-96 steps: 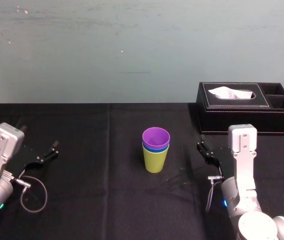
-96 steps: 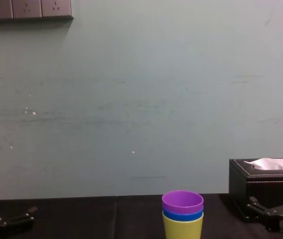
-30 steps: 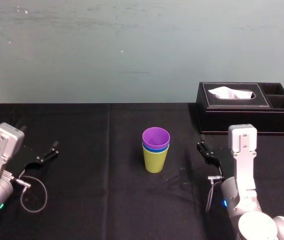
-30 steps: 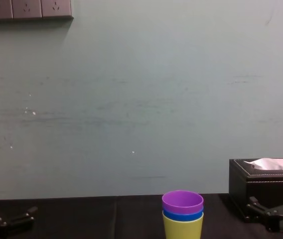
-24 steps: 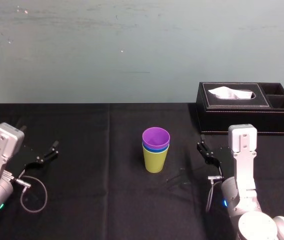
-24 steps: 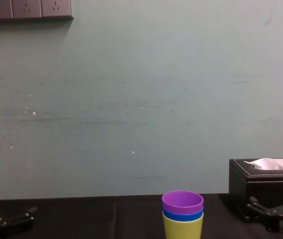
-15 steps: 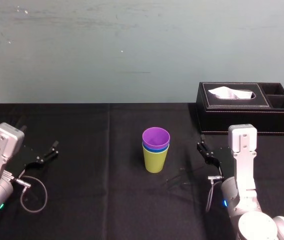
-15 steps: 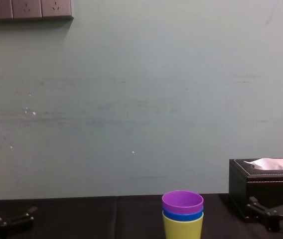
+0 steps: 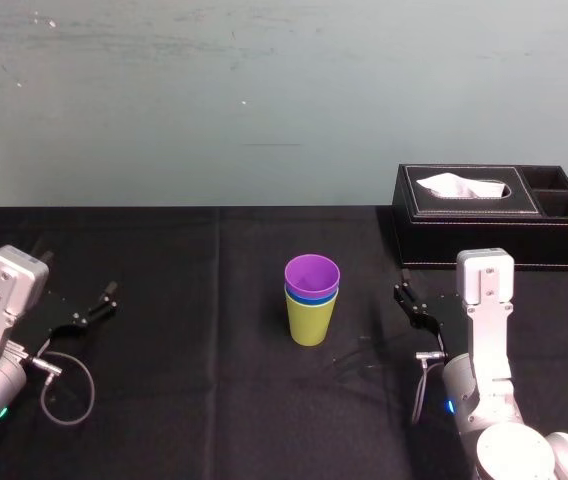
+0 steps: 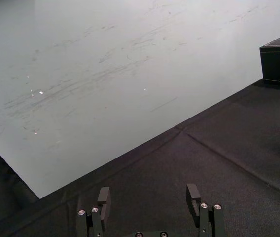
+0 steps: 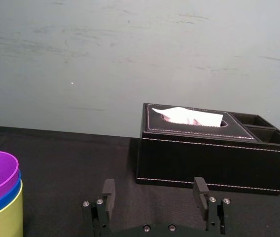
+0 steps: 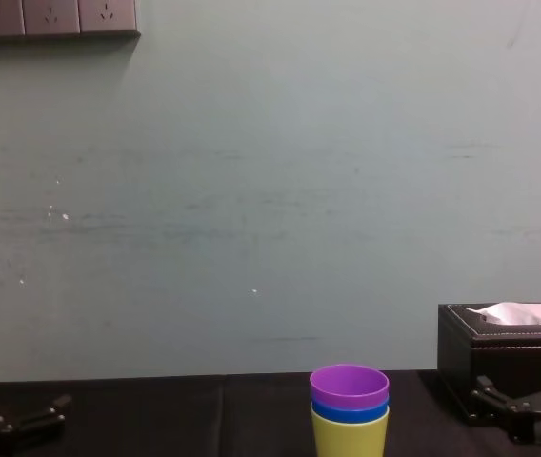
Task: Stack the three plastic cups sequentially using one hand.
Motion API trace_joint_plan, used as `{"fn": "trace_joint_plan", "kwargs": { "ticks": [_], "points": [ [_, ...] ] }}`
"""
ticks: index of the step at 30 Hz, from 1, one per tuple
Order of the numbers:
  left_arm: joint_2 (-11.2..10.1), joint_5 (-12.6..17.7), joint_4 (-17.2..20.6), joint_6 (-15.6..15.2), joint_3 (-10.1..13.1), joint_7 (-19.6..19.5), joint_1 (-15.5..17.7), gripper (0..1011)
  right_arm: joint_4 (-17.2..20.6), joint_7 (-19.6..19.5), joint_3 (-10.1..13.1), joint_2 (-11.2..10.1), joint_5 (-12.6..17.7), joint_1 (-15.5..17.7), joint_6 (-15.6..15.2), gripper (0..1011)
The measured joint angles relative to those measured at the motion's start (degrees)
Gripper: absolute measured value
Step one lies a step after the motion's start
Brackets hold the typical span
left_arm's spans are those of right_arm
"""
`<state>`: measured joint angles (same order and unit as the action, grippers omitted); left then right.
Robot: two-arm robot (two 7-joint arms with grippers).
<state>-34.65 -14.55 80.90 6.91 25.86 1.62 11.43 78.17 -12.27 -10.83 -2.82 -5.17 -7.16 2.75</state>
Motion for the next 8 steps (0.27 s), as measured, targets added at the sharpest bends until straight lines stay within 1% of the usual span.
{"fn": "trace_joint_plan", "kwargs": {
  "ticks": [8],
  "points": [
    [0.0, 0.0, 0.0, 0.0, 0.0, 0.0, 0.0, 1000, 0.0, 0.0, 0.0, 0.0, 0.0, 0.0, 0.0, 1004]
  ]
}}
